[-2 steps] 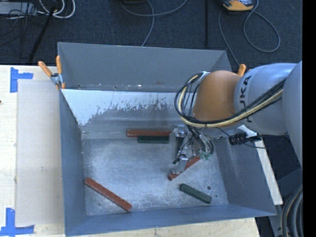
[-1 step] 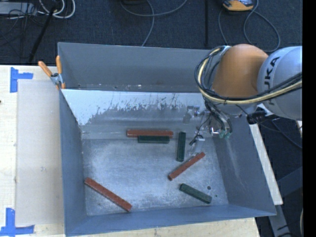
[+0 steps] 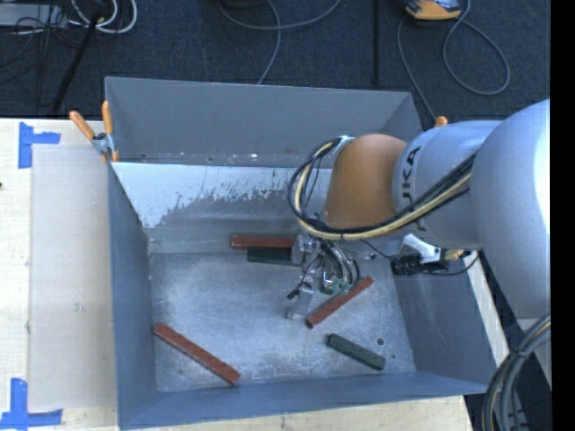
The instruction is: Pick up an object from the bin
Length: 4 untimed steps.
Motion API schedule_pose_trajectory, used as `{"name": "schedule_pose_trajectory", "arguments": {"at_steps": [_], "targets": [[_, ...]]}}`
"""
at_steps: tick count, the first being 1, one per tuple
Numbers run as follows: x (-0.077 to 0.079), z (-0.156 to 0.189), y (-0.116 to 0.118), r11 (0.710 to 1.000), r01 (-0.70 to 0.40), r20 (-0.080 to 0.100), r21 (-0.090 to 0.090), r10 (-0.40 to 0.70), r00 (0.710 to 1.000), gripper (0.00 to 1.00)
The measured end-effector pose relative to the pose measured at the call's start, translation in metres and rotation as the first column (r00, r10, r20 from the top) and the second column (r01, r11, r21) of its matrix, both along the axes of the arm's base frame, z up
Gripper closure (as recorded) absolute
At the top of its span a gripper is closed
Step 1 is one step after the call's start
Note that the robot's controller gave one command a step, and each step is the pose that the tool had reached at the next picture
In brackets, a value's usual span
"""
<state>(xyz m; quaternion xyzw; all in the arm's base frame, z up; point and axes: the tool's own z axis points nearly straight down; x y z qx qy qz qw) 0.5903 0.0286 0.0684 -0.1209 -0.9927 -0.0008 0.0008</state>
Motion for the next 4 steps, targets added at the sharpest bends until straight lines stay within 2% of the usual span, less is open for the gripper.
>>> {"name": "schedule_pose_trajectory", "arguments": {"at_steps": [1,2,3,4], "targets": [[-0.031,0.085,-0.002,0.997,0.072,0.007,-0.001,-0.072,0.997,0.0],[-0.003,0.046,-0.049,0.98,0.199,0.001,-0.003,-0.199,0.98,0.0],[-0.043,0.0,0.04,0.895,0.447,-0.005,-0.003,-0.447,0.895,0.0],[-0.01,0.002,-0.054,0.935,0.356,0.006,-0.005,-0.355,0.935,0.0]]}}
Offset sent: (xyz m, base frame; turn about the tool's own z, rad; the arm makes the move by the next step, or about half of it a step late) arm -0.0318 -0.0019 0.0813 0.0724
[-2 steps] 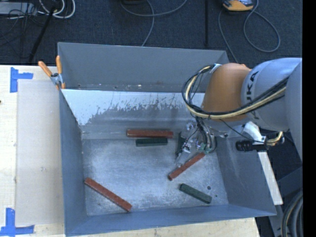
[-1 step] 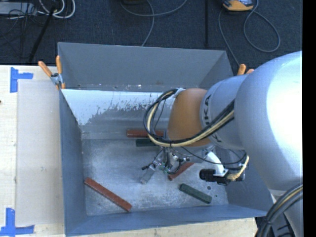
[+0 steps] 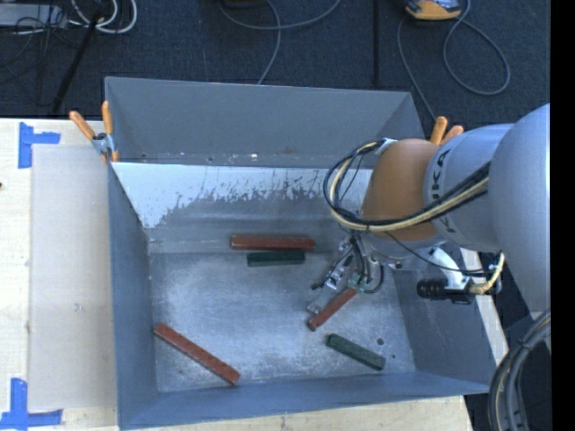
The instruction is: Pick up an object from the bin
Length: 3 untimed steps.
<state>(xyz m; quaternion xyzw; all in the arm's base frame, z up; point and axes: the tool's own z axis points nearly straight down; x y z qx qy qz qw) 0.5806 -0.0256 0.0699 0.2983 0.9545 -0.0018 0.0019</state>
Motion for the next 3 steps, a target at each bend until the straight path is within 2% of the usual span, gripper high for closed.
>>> {"name": "schedule_pose_trajectory", "arguments": {"at_steps": [1,2,3], "targets": [[0.002,0.071,0.069,1.0,0.0,0.004,0.008,0.0,1.0,0.0],[0.037,0.003,0.067,0.987,0.159,-0.002,0.004,-0.159,0.987,0.0],[0.038,0.006,0.068,0.988,0.155,0.002,0.004,-0.155,0.988,1.0]]}}
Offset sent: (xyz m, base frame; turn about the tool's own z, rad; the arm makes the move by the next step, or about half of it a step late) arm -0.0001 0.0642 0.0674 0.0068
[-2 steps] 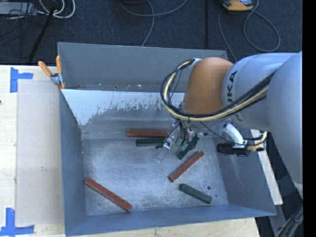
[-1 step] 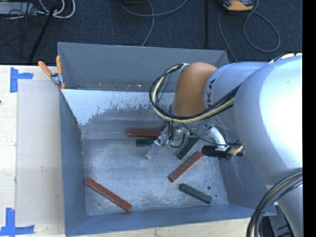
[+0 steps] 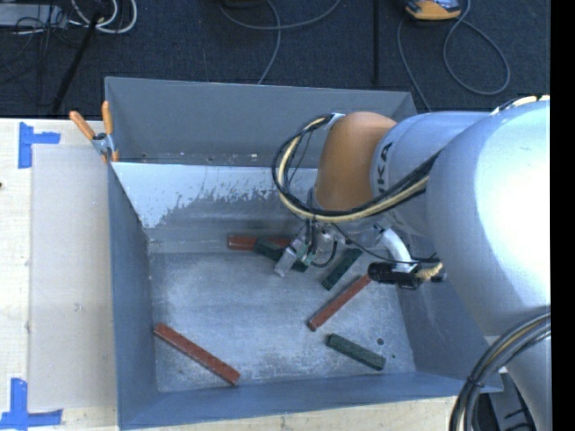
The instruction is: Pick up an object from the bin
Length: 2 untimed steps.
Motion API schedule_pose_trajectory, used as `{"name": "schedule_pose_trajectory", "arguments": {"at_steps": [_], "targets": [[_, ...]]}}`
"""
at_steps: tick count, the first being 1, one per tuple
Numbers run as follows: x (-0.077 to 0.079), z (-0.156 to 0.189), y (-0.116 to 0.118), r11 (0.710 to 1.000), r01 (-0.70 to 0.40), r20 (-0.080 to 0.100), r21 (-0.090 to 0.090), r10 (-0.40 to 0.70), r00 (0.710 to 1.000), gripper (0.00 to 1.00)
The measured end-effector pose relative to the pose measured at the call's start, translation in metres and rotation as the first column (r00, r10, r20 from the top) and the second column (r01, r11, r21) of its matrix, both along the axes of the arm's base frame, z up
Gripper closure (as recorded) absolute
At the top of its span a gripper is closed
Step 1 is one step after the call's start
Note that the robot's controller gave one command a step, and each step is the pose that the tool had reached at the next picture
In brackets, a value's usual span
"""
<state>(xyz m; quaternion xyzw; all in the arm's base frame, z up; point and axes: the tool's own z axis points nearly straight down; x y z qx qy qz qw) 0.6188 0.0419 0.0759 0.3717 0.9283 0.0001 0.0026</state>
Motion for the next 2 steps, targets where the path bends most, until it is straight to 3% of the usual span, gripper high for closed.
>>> {"name": "schedule_pose_trajectory", "arguments": {"at_steps": [1,2], "targets": [[-0.013,0.045,-0.024,1.0,-0.016,-0.003,0.0,0.016,1.0,1.0],[-0.036,0.146,-0.014,1.0,-0.022,0.002,0.002,0.022,1.0,1.0]]}}
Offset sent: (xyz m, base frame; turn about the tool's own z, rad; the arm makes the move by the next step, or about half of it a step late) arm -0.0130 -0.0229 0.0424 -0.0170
